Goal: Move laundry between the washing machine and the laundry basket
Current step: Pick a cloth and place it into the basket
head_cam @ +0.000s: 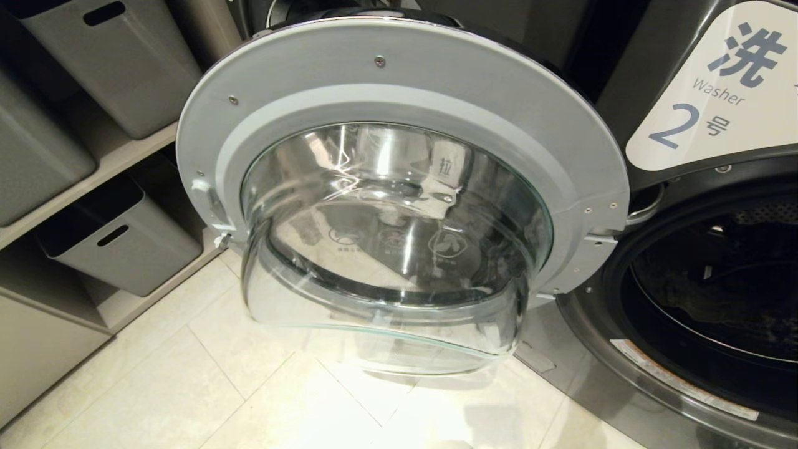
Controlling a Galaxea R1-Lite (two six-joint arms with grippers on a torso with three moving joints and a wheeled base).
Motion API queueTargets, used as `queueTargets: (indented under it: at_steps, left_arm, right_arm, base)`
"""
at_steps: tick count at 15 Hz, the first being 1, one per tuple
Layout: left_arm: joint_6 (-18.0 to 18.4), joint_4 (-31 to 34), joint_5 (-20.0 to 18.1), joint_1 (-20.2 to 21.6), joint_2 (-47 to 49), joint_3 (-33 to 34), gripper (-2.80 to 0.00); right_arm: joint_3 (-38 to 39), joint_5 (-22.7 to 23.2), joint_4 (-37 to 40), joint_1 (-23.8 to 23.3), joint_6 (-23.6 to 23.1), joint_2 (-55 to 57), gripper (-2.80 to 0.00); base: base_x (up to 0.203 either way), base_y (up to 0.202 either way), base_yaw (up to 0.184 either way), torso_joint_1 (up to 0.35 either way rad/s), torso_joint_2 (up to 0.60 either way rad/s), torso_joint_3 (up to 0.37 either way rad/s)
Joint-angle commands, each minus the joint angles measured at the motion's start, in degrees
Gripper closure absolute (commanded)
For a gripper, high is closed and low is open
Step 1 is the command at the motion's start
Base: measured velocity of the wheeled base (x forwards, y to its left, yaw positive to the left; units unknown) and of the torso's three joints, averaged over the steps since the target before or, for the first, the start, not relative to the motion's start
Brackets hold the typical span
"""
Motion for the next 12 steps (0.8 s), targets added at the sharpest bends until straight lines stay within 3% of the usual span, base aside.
queueTargets:
  at_steps: [1, 10, 12]
  left_arm:
    - [-0.04, 0.07, 0.02, 0.0, -0.11, 0.0, -2.8]
    - [-0.04, 0.07, 0.02, 0.0, -0.09, 0.0, -2.8]
    - [-0.04, 0.07, 0.02, 0.0, -0.15, 0.0, -2.8]
  right_arm:
    - [-0.96, 1.15, 0.04, -0.37, -0.13, 2.59, -2.8]
    - [-2.62, 2.7, -0.22, -1.72, -0.12, 7.63, -2.8]
    - [-2.54, 6.7, -0.22, -1.72, 0.07, 7.62, -2.8]
  base:
    - [0.0, 0.0, 0.0, 0.0, 0.0, 0.0]
    - [0.0, 0.0, 0.0, 0.0, 0.0, 0.0]
    - [0.0, 0.0, 0.0, 0.0, 0.0, 0.0]
